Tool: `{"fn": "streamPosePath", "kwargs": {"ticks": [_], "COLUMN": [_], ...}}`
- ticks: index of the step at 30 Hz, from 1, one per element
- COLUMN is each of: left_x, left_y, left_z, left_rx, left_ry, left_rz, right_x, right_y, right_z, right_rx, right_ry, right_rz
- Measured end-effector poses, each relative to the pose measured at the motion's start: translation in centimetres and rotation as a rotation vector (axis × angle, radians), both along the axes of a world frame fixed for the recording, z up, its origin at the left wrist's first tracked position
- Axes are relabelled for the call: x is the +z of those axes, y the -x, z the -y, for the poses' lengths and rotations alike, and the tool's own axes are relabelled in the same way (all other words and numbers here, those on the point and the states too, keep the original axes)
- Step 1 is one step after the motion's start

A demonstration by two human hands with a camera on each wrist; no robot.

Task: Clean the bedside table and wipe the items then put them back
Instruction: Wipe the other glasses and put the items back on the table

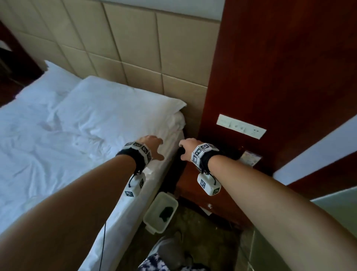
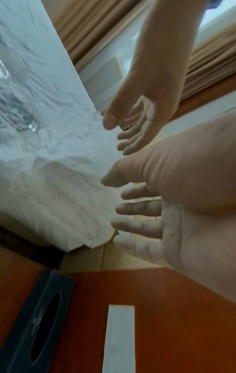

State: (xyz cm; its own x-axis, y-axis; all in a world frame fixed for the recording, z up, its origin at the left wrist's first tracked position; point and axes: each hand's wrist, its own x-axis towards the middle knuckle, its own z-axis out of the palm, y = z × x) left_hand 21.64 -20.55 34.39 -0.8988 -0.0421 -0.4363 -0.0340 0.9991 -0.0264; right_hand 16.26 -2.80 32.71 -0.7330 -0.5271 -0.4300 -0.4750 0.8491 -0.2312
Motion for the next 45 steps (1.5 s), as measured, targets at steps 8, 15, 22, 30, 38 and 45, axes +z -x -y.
{"fn": "streamPosePath", "kwargs": {"ticks": [8, 15, 22, 30, 38, 45], "left_x": [-0.4, -3.6, -8.8, -15.4, -23.3, -30.4], "left_y": [-10.0, -16.3, -19.2, -18.4, -15.0, -12.4], "left_z": [12.6, 23.8, 34.2, 39.5, 42.3, 44.5], "left_rx": [0.315, 0.485, 0.594, 0.599, 0.608, 0.624], "left_ry": [-0.011, -0.081, -0.183, -0.275, -0.41, -0.489], "left_rz": [0.022, 0.076, 0.106, 0.168, 0.176, 0.207], "right_x": [0.8, -2.0, -6.9, -12.0, -18.5, -25.2], "right_y": [-4.8, -8.2, -10.1, -9.8, -7.9, -6.9], "right_z": [13.1, 26.1, 36.0, 40.5, 44.5, 47.7], "right_rx": [0.209, 0.384, 0.382, 0.314, 0.249, 0.208], "right_ry": [0.0, -0.035, -0.101, -0.177, -0.239, -0.266], "right_rz": [0.003, 0.081, 0.158, 0.231, 0.293, 0.366]}}
